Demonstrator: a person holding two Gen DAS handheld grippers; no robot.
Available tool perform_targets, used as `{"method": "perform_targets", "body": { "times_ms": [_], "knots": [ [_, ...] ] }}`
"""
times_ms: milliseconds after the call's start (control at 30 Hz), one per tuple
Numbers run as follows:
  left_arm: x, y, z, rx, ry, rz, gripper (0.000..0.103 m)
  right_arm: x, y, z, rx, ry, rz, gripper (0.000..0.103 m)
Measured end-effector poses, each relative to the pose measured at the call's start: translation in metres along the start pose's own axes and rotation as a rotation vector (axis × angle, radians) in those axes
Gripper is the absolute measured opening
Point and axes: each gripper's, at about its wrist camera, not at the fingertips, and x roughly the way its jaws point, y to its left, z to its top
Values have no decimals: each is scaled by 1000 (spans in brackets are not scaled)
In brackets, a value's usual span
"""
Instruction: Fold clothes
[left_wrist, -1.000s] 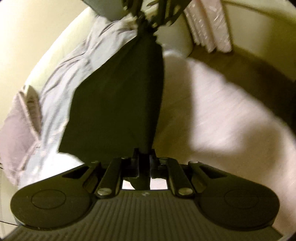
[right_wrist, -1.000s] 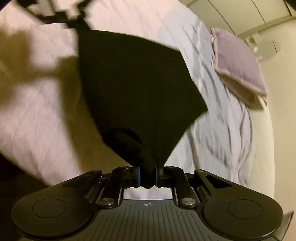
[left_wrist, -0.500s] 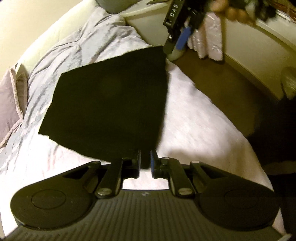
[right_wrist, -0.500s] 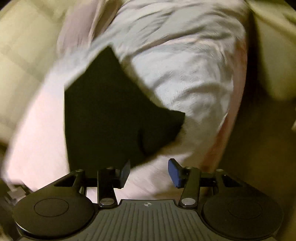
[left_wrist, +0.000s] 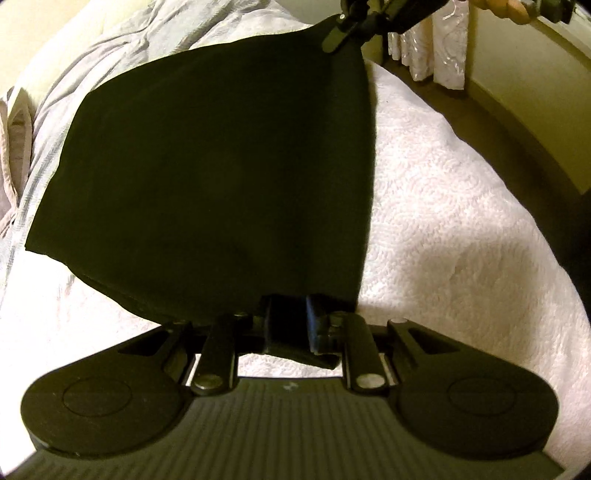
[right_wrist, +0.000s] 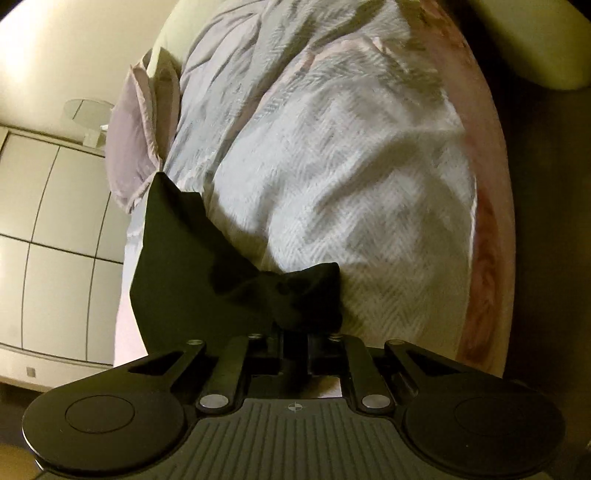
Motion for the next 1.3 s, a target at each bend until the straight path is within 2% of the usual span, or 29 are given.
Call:
{"method": "perform_targets", "body": {
  "times_ms": [200, 300, 367, 467, 500, 567, 600, 633, 733, 833, 900, 1000, 1067, 1100, 1133, 1167, 1200, 1233, 1300],
  "knots": [
    [-6, 10, -6, -26, 29, -15, 16, -16, -3, 0, 29, -51, -11, 11],
    [-14, 21, -21, -79, 54, -15, 16, -35, 0, 7, 44, -164, -67, 12],
    [-20, 28, -33, -105, 68, 0, 16, -49, 9, 13, 12, -198, -107, 12],
    [-30, 38, -48, -136, 67, 28, 16, -56, 29, 10, -82, -160, -123, 13],
    [-32, 41, -51, -146, 63, 35, 17, -55, 34, 5, -100, -132, -121, 16],
    [-38, 47, -54, -156, 47, 46, 21, -47, 40, -12, -96, -65, -108, 34],
    [-38, 49, -52, -147, 31, 54, 24, -42, 42, -21, -87, -30, -99, 50],
    [-38, 51, -50, -137, 15, 61, 29, -35, 43, -31, -77, 4, -89, 57],
    [-34, 57, -41, -88, -18, 79, 33, -10, 45, -61, -41, 95, -52, 57],
    [-29, 64, -35, -31, -49, 88, 34, 16, 47, -85, -6, 147, -15, 57],
    [-26, 67, -31, -11, -67, 90, 37, 29, 44, -94, 11, 135, 0, 57],
    [-21, 68, -31, 17, -78, 106, 48, 47, 38, -106, 34, 96, 17, 57],
    [-17, 69, -32, 32, -78, 120, 60, 57, 33, -112, 53, 65, 28, 57],
    [-16, 68, -34, 38, -82, 116, 61, 58, 31, -113, 70, 45, 35, 57],
    [-16, 68, -35, 45, -87, 113, 61, 58, 29, -112, 90, 25, 44, 51],
    [-15, 68, -37, 54, -90, 111, 61, 58, 28, -110, 104, 8, 49, 40],
    [-14, 68, -38, 65, -93, 109, 61, 56, 27, -106, 117, 8, 51, 20],
    [-13, 68, -39, 82, -99, 112, 61, 55, 26, -101, 134, 19, 55, 10],
    [-13, 67, -41, 114, -111, 118, 61, 48, 30, -88, 120, 49, 56, 5]
  ]
}}
